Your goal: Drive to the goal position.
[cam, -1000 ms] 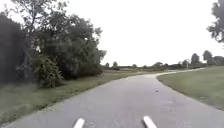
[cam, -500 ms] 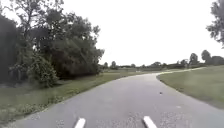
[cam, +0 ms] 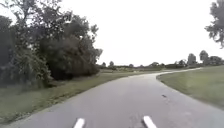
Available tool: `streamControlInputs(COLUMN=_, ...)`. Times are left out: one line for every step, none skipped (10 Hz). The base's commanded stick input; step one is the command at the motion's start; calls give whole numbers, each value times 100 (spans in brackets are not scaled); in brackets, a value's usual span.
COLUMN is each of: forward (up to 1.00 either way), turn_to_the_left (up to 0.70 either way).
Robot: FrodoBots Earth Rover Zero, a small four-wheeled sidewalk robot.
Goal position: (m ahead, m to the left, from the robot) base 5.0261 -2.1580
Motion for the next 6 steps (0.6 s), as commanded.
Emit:
streamControlInputs(forward=50, turn_to_the_left=-37)
streamControlInputs(forward=50, turn_to_the_left=-44)
streamControlInputs(forward=50, turn_to_the_left=-50)
streamControlInputs(forward=50, turn_to_the_left=-50)
streamControlInputs(forward=50, turn_to_the_left=-50)
streamControlInputs(forward=50, turn_to_the_left=-50)
